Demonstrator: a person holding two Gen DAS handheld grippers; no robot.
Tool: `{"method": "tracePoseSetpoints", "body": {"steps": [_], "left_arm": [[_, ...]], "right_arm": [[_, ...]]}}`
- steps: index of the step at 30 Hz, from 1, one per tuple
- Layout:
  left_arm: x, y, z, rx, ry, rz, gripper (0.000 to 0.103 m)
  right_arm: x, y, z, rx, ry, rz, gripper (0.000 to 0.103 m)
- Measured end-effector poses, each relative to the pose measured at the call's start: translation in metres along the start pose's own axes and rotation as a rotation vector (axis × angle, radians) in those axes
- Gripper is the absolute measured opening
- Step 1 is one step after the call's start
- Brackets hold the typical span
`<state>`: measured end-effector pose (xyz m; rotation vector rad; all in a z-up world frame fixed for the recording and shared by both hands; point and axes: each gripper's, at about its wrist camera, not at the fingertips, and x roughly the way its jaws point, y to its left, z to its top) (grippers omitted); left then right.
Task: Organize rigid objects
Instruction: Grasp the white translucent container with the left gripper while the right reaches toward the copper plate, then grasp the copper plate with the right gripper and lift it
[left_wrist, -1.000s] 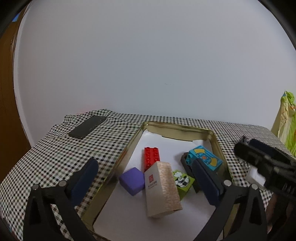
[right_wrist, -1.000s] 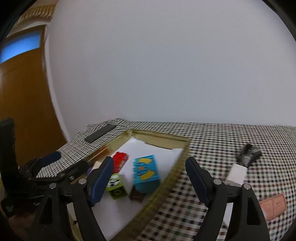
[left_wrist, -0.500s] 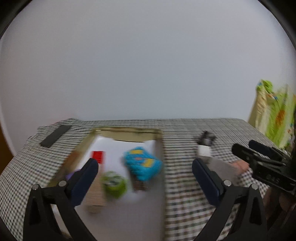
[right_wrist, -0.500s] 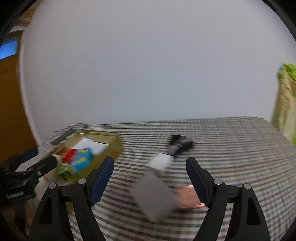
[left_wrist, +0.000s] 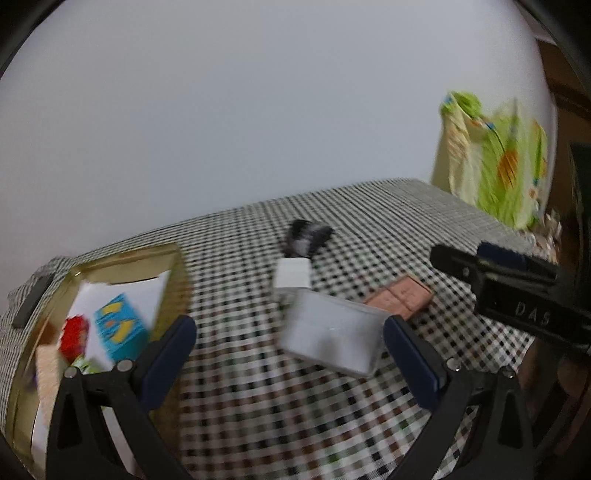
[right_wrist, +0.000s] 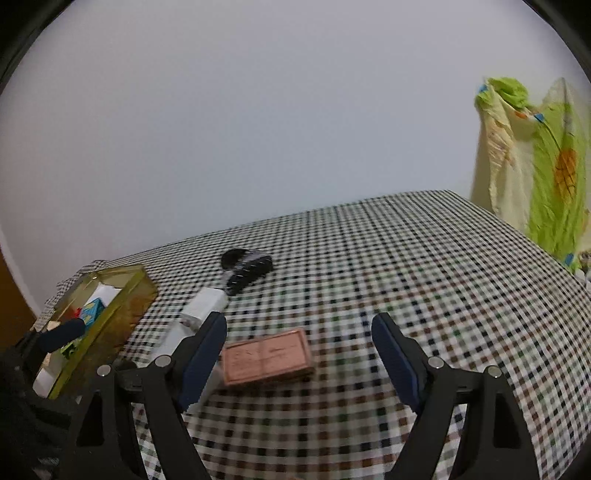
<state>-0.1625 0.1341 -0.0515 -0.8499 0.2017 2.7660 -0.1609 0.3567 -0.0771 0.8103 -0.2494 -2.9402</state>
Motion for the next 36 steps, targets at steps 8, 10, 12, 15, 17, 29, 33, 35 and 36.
{"method": "tracePoseSetpoints", "body": {"steps": [8,10,12,15,17,29,33,35,36], "left_arm": [[0.030,-0.008,0.005,0.009,0.108,-0.053,0.103],[0.032,-0.008,0.005,0.013,0.116,-0.058,0.103],[0.041,-0.012,0.005,0.023,0.155,-0.077,0.103],[0.048,-0.008,0.004,-0.003,0.189,-0.108,0.103],[0.051,-0.007,0.004,-0.013,0.203,-0.129,0.101],[0.038,0.016,0.004,-0.125,0.118,-0.097,0.086],[0.033,0.027,0.004,-0.177,0.079,-0.051,0.086],[0.034,0.031,0.004,-0.197,0.078,-0.047,0.086],[0.035,0.033,0.004,-0.206,0.084,-0.045,0.086]], "right_arm": [[0.004,-0.009,0.001,0.030,0.041,-0.011,0.084],[0.003,-0.008,0.001,0.031,0.047,-0.010,0.084],[0.005,-0.010,0.001,0.039,0.060,-0.009,0.084],[0.008,-0.014,0.001,0.052,0.079,-0.009,0.085],[0.008,-0.014,0.001,0.054,0.085,-0.012,0.085],[0.025,-0.004,0.000,0.005,0.176,0.008,0.085],[0.039,0.009,-0.003,-0.063,0.254,0.037,0.087],[0.043,0.017,-0.005,-0.097,0.276,0.043,0.088],[0.044,0.020,-0.006,-0.115,0.286,0.040,0.088]]}}
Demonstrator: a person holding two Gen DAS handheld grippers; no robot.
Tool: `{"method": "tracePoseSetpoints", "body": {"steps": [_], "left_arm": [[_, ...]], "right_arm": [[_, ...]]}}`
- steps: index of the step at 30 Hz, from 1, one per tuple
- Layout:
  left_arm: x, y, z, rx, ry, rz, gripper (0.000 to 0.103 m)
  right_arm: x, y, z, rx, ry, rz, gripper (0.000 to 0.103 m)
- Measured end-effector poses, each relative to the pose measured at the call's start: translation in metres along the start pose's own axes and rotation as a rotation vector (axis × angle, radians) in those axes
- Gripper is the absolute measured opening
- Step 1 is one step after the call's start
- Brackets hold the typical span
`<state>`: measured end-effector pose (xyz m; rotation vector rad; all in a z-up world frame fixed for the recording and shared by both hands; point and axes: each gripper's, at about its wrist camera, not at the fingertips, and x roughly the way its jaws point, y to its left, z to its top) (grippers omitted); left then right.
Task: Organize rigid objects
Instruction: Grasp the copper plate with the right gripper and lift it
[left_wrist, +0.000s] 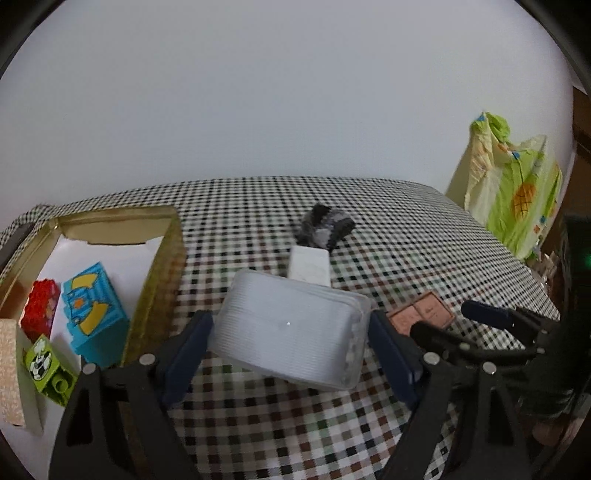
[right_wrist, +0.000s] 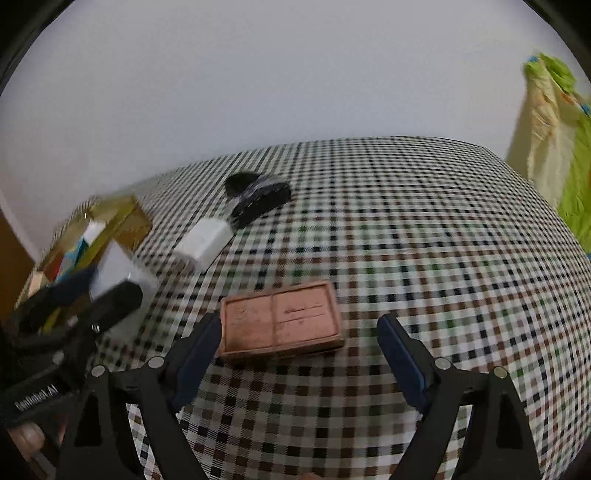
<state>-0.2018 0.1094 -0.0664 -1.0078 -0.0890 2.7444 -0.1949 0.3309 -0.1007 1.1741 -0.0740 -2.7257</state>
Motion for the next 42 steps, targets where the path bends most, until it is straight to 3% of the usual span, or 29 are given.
{"method": "tracePoseSetpoints", "body": {"steps": [17,21,23,32,42], "left_arm": [[-0.003,0.001,-0.003,-0.010,-0.014,0.027,0.086],[-0.004,0.000,-0.003,-0.005,-0.021,0.031,0.086],[-0.006,-0.001,-0.003,0.001,-0.030,0.035,0.086],[-0.013,-0.006,-0.002,0.015,-0.069,0.056,0.086],[-0.015,-0.007,-0.003,0.020,-0.088,0.062,0.086]], "right_arm": [[0.023,0.018,0.004,-0.080,0.091,-0.037,0.088],[0.024,0.015,0.005,-0.064,0.087,-0.029,0.087],[0.023,0.015,0.005,-0.066,0.080,-0.035,0.078],[0.018,0.014,0.007,-0.057,0.069,-0.038,0.078],[-0.004,0.017,0.007,-0.081,-0.017,-0.056,0.078]]}}
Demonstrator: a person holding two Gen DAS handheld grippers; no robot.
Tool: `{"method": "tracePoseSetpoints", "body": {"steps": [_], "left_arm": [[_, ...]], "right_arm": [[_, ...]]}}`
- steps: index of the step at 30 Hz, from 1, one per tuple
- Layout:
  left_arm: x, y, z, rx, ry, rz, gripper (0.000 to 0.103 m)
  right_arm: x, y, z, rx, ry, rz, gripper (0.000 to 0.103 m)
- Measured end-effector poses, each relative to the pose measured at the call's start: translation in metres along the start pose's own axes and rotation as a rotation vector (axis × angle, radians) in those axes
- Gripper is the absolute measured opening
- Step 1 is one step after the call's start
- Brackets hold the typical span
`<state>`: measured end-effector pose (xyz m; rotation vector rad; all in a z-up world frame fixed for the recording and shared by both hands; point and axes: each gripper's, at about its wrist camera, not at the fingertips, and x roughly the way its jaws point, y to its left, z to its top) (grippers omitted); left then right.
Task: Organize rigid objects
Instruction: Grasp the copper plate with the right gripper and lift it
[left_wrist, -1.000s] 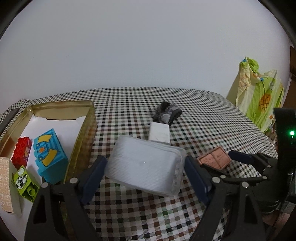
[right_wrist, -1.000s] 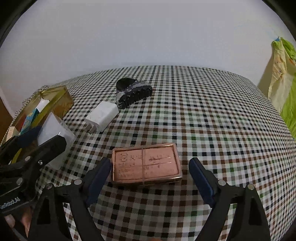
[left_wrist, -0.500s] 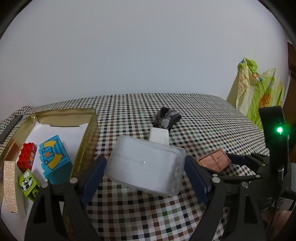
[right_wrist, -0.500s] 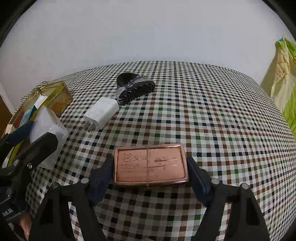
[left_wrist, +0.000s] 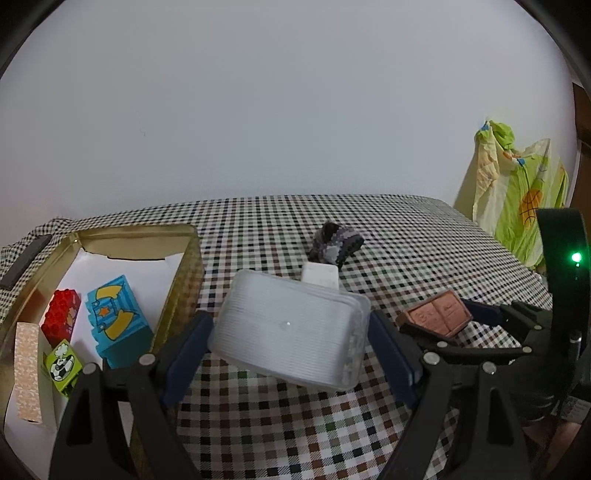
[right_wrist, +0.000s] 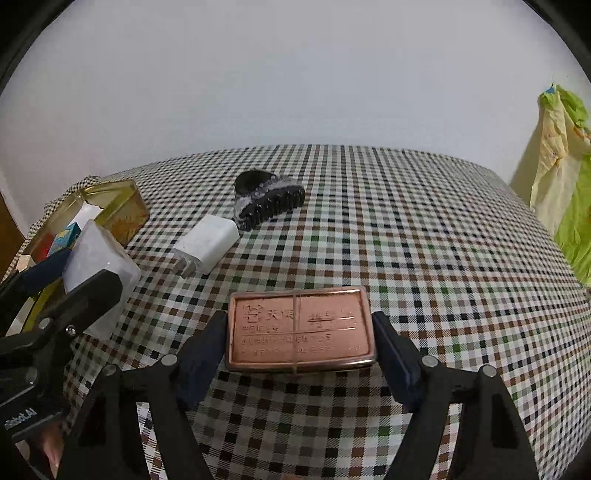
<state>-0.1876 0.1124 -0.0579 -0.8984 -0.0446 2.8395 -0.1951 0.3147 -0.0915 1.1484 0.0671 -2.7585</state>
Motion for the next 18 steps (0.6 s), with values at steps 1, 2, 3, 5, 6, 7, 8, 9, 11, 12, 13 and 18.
{"method": "tracePoseSetpoints", "body": {"steps": [1,2,3,5,6,7,8,9,11,12,13,18], "left_arm": [[-0.001,0.000,0.000,0.001,-0.004,0.002,0.086],[-0.002,0.000,0.000,0.001,-0.008,0.004,0.086],[-0.002,-0.001,0.000,0.001,-0.011,0.006,0.086],[-0.004,-0.002,0.000,0.002,-0.020,0.011,0.086],[-0.005,-0.002,0.000,0.002,-0.023,0.013,0.086],[-0.006,-0.002,0.000,0.004,-0.029,0.017,0.086],[-0.007,-0.003,0.000,0.006,-0.032,0.019,0.086],[-0.008,-0.004,0.000,0.010,-0.038,0.022,0.086],[-0.010,-0.005,0.000,0.014,-0.048,0.029,0.086],[-0.011,-0.006,0.000,0.018,-0.054,0.033,0.086],[-0.012,-0.006,0.000,0.020,-0.058,0.036,0.086],[-0.017,-0.008,-0.001,0.030,-0.084,0.053,0.086]], "right_arm": [[-0.002,0.000,0.001,-0.003,-0.008,-0.003,0.078],[-0.005,0.001,0.000,-0.006,-0.023,-0.007,0.078],[-0.007,0.002,0.000,-0.007,-0.035,-0.009,0.078],[-0.010,0.003,-0.001,-0.003,-0.058,-0.012,0.078],[-0.011,0.003,-0.001,0.000,-0.067,-0.013,0.078],[-0.012,0.004,-0.001,0.004,-0.077,-0.016,0.078],[-0.015,0.004,-0.002,0.010,-0.092,-0.019,0.078],[-0.015,0.005,-0.003,0.014,-0.102,-0.023,0.078],[-0.016,0.001,-0.002,0.022,-0.123,-0.028,0.078],[-0.019,0.000,-0.003,0.025,-0.135,-0.029,0.078],[-0.020,-0.001,-0.004,0.027,-0.143,-0.030,0.078],[-0.028,0.001,-0.008,0.035,-0.187,-0.048,0.078]]}}
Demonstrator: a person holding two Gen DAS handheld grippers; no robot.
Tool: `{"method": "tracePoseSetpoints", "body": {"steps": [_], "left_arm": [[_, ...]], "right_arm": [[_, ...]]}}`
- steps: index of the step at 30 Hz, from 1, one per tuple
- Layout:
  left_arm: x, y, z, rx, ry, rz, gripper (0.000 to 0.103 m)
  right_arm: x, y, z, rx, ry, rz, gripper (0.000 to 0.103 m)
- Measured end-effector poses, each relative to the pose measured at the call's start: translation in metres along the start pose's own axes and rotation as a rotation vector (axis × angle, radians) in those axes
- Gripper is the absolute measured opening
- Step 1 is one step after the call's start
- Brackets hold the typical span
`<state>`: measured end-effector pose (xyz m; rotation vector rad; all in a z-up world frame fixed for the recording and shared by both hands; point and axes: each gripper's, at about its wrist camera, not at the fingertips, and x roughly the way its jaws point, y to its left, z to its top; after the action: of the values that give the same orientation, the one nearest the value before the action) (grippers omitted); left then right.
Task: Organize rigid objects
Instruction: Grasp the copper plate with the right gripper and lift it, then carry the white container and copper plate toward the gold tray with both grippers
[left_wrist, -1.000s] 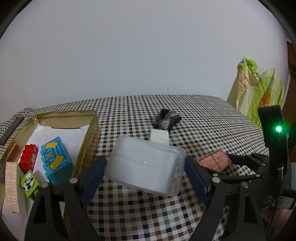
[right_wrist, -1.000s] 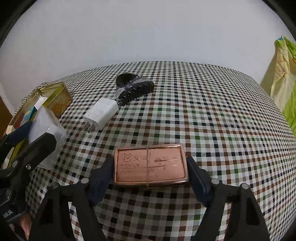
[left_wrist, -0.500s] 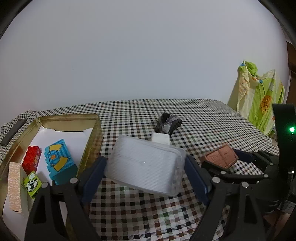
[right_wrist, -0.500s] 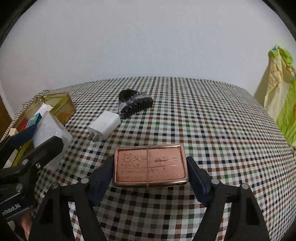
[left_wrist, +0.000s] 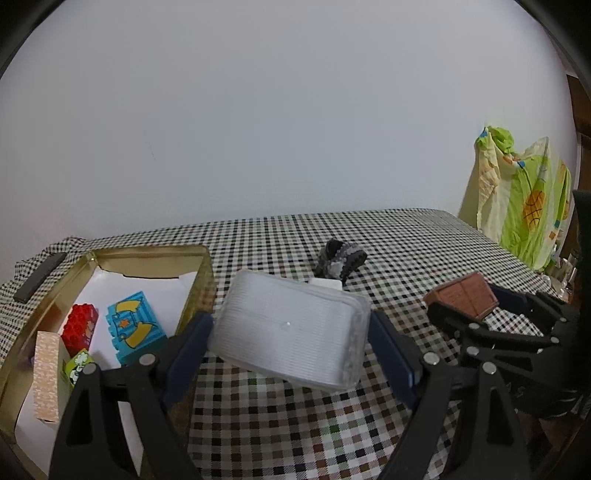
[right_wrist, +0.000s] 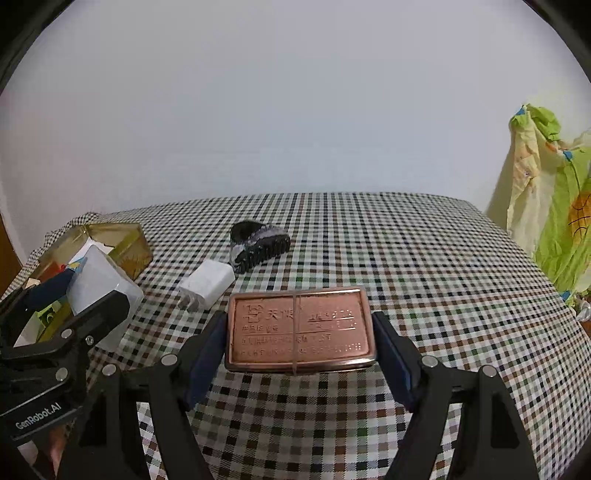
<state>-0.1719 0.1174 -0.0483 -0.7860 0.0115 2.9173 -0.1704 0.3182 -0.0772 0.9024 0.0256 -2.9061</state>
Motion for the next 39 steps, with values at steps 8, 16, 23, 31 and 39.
{"method": "tracePoseSetpoints", "body": {"steps": [8,16,23,31,39], "left_arm": [[-0.007,-0.002,-0.001,0.009,-0.032,0.019,0.086],[-0.013,-0.005,-0.001,0.020,-0.062,0.033,0.086],[-0.016,-0.009,-0.001,0.033,-0.082,0.043,0.086],[-0.022,-0.008,-0.004,0.041,-0.105,0.057,0.086],[-0.028,-0.006,-0.006,0.037,-0.124,0.066,0.086]], "right_arm": [[-0.011,-0.003,-0.001,0.018,-0.067,-0.023,0.078],[-0.028,-0.006,-0.002,0.036,-0.160,-0.044,0.078],[-0.042,-0.007,-0.006,0.045,-0.236,-0.050,0.078],[-0.049,-0.003,-0.006,0.037,-0.300,-0.056,0.078],[-0.046,0.002,-0.004,0.035,-0.301,-0.063,0.078]]}}
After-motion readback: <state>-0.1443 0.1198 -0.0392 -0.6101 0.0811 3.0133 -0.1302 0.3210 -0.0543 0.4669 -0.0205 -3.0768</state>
